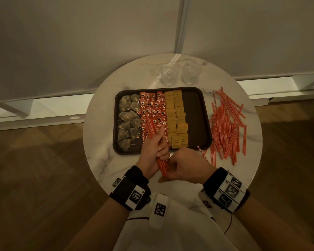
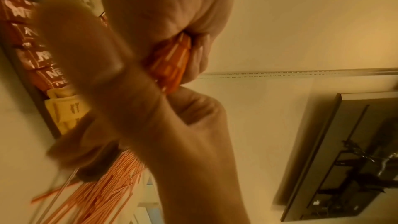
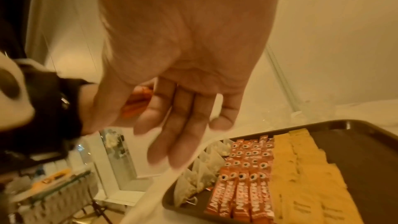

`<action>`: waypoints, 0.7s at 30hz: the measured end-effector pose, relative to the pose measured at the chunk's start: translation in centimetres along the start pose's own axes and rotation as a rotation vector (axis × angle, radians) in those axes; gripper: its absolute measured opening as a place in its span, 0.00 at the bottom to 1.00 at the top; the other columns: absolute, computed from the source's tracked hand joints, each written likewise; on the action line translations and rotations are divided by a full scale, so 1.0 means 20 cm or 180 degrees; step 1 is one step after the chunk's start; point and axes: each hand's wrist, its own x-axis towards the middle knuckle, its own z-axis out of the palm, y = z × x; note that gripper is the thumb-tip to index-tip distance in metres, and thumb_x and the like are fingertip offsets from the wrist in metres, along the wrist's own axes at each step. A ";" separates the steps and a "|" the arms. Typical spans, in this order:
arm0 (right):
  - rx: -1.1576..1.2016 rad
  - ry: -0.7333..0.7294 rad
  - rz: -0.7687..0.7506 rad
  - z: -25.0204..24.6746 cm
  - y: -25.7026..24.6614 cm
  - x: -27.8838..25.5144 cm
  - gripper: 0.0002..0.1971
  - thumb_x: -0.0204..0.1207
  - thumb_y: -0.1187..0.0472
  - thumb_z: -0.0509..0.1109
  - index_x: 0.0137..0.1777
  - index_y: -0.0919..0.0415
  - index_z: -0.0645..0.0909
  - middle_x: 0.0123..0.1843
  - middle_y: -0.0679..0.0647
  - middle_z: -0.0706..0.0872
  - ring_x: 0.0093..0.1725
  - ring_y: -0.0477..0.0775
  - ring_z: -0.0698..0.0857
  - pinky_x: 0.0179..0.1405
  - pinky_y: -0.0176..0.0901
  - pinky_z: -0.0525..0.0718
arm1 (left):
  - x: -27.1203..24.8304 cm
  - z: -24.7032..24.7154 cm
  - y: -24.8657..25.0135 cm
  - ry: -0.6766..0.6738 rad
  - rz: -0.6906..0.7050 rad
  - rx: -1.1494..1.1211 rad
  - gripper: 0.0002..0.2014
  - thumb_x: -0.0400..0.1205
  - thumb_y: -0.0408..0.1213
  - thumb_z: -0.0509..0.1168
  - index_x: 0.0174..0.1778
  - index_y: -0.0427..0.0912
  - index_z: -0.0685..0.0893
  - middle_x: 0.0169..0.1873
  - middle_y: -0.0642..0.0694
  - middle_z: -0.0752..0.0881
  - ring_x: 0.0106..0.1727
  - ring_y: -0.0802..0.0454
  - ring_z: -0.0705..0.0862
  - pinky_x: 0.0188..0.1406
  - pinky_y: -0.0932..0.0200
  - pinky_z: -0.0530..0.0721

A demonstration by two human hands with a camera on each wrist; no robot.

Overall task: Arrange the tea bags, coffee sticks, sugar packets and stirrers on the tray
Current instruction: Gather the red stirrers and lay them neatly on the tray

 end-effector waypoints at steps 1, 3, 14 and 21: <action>0.0070 -0.0195 0.0004 -0.01 0.00 -0.02 0.24 0.67 0.34 0.77 0.35 0.58 0.85 0.29 0.46 0.84 0.26 0.45 0.78 0.32 0.41 0.79 | 0.00 0.00 0.01 -0.0035 -0.0032 0.0174 0.14 0.84 0.46 0.63 0.35 0.44 0.74 0.16 0.52 0.66 0.12 0.61 0.63 0.09 0.68 0.63; 0.0318 -0.0521 0.0171 -0.06 0.03 -0.07 0.20 0.68 0.39 0.79 0.44 0.56 0.85 0.35 0.43 0.85 0.33 0.43 0.82 0.37 0.40 0.83 | -0.02 -0.02 0.02 -0.0153 -0.0081 0.0905 0.14 0.85 0.46 0.64 0.35 0.45 0.73 0.17 0.52 0.66 0.13 0.59 0.64 0.12 0.67 0.63; 0.2348 0.0366 0.1048 -0.06 0.10 0.03 0.21 0.87 0.45 0.56 0.56 0.58 0.87 0.51 0.51 0.89 0.52 0.48 0.88 0.60 0.45 0.82 | -0.03 -0.01 -0.08 -0.1215 0.0536 0.4791 0.19 0.84 0.45 0.68 0.69 0.43 0.80 0.64 0.46 0.82 0.62 0.55 0.80 0.65 0.56 0.81; -0.0353 0.0168 0.0062 -0.06 0.03 -0.05 0.20 0.76 0.48 0.69 0.67 0.50 0.77 0.60 0.45 0.78 0.55 0.45 0.78 0.57 0.39 0.77 | 0.01 -0.15 -0.04 -0.1171 0.0098 0.4843 0.24 0.77 0.43 0.76 0.67 0.43 0.80 0.59 0.44 0.86 0.52 0.54 0.85 0.48 0.61 0.86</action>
